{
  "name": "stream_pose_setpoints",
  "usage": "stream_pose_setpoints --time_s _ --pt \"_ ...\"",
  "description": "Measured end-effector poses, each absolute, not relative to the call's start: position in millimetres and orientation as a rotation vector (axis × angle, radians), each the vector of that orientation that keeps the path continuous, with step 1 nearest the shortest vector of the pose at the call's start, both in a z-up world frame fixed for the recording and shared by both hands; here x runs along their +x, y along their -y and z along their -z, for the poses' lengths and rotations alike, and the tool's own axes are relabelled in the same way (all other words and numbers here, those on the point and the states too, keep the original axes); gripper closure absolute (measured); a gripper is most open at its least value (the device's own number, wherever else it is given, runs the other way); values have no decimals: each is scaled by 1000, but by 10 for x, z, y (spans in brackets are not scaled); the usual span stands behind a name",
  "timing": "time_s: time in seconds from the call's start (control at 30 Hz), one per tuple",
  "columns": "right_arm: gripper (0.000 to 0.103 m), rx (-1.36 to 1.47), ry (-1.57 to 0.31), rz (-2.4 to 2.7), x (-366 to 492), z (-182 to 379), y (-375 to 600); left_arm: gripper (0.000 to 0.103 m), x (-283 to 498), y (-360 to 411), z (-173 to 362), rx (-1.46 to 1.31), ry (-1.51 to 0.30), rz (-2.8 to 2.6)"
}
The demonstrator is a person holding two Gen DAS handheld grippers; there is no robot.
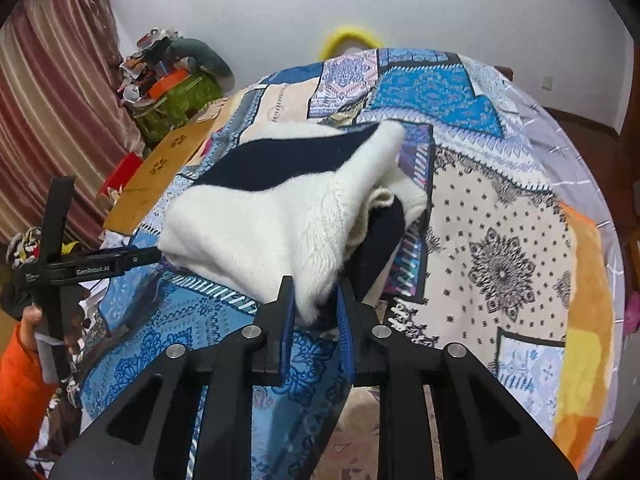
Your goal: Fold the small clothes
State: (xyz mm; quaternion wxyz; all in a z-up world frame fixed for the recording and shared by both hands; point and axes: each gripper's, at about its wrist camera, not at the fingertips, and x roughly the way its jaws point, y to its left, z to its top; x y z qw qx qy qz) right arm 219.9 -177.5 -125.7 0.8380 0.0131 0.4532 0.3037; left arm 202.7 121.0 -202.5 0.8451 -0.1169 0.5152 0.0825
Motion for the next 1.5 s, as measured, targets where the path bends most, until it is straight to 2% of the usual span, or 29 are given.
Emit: stream_pose_setpoints --time_s 0.33,0.43,0.5,0.9,0.97,1.03,1.1,1.4,1.43,1.5 --pt "81 -36 -846 -633 2200 857 1813 27 2119 -1259 1467 -223 -989 -116" --pt "66 -11 -815 -628 2286 776 1789 27 2243 -1186 1377 -205 -967 -95" --pt "63 7 -795 -624 2351 753 1752 27 2340 -1101 1349 -182 -960 -76" --pt "63 5 -925 -614 2793 1211 1410 27 2803 -764 1787 -137 -1052 14" --pt "63 0 -941 -606 2803 1279 1457 22 2807 -781 1855 -147 -1058 25" --pt "63 4 -949 -594 2797 1310 1518 13 2792 -817 1905 -150 -1049 16" --pt "59 18 -958 -578 2791 1335 1596 8 2780 -855 1946 -154 -1046 12" --pt "56 68 -987 -583 2718 1379 1705 9 2671 -884 1876 -146 -1033 10" --pt "53 70 -989 -586 2718 1367 1715 9 2673 -889 1849 -148 -1030 9" --pt "39 76 -993 -577 2735 1365 1741 9 2717 -910 1813 -160 -1031 8"
